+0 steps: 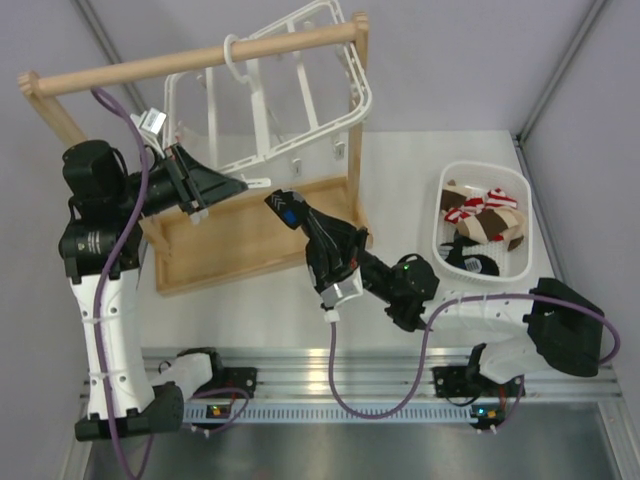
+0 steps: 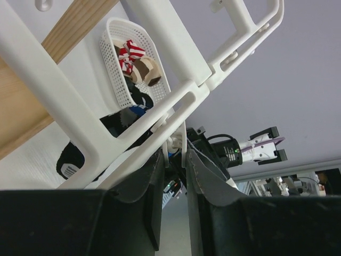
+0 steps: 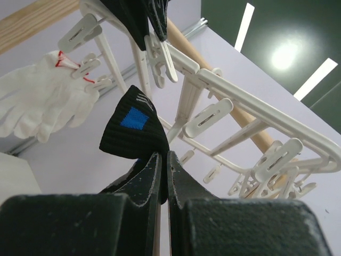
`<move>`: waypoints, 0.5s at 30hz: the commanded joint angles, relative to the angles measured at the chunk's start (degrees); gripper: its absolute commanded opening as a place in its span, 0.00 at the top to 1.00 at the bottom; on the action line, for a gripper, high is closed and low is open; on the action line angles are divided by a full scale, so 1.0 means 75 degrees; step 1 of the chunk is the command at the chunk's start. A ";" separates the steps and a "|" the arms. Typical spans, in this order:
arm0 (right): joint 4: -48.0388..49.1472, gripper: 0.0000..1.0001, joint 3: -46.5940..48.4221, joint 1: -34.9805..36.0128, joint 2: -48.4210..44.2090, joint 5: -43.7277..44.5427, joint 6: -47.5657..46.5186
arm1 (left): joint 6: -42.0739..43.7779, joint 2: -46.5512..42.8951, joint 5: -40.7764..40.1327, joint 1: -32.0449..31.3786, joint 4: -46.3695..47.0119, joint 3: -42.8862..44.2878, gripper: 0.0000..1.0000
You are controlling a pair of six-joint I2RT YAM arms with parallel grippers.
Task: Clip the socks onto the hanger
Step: Clamp the sock onto the hanger.
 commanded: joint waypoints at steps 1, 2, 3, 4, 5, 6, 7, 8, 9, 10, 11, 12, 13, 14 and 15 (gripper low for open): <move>0.3211 1.00 0.0322 -0.0292 -0.0073 -0.0419 0.0227 | 0.0169 0.0168 0.0298 0.0141 0.0099 0.0346 0.77; 0.3212 1.00 0.0346 -0.0339 -0.0049 -0.0478 0.0204 | 0.0217 0.0191 0.0380 0.0176 -0.0018 0.0346 0.78; 0.3212 1.00 0.0358 -0.0374 -0.0049 -0.0536 0.0215 | 0.0275 0.0215 0.0450 0.0199 -0.0112 0.0358 0.78; 0.3212 1.00 0.0381 -0.0397 -0.0060 -0.0618 0.0227 | 0.0322 0.0273 0.0474 0.0211 -0.0217 0.0369 0.78; 0.3212 1.00 0.0451 -0.0432 -0.0060 -0.0642 0.0216 | 0.0404 0.0285 0.0474 0.0223 -0.0276 0.0369 0.78; 0.3212 1.00 0.0475 -0.0433 -0.0072 -0.0596 0.0192 | 0.0428 0.0285 0.0509 0.0269 -0.0335 0.0369 0.78; 0.3212 1.00 0.0521 -0.0433 -0.0072 -0.0537 0.0181 | 0.0440 0.0308 0.0521 0.0281 -0.0335 0.0358 0.78; 0.3189 1.00 0.0568 -0.0433 -0.0072 -0.0467 0.0157 | 0.0440 0.0309 0.0533 0.0305 -0.0347 0.0346 0.78; 0.3177 1.00 0.0592 -0.0433 -0.0061 -0.0385 0.0157 | 0.0428 0.0320 0.0591 0.0293 -0.0347 0.0346 0.78; 0.3154 1.00 0.0604 -0.0433 -0.0095 -0.0222 0.0169 | 0.0416 0.0332 0.0580 0.0316 -0.0347 0.0334 0.78; 0.3119 1.00 0.0604 -0.0433 -0.0119 -0.0139 0.0261 | 0.0416 0.0332 0.0580 0.0317 -0.0335 0.0323 0.78; 0.3095 1.00 0.0592 -0.0410 -0.0142 -0.0022 0.0309 | 0.0416 0.0320 0.0580 0.0317 -0.0335 0.0299 0.78; 0.3060 1.00 0.0592 -0.0363 -0.0200 0.0014 0.0332 | 0.0393 0.0320 0.0580 0.0328 -0.0312 0.0253 0.78; 0.3048 1.00 0.0580 -0.0328 -0.0224 0.0049 0.0356 | 0.0370 0.0320 0.0580 0.0317 -0.0300 0.0217 0.78; 0.3048 1.00 0.0580 -0.0327 -0.0213 0.0061 0.0368 | 0.0358 0.0320 0.0591 0.0317 -0.0277 0.0194 0.78</move>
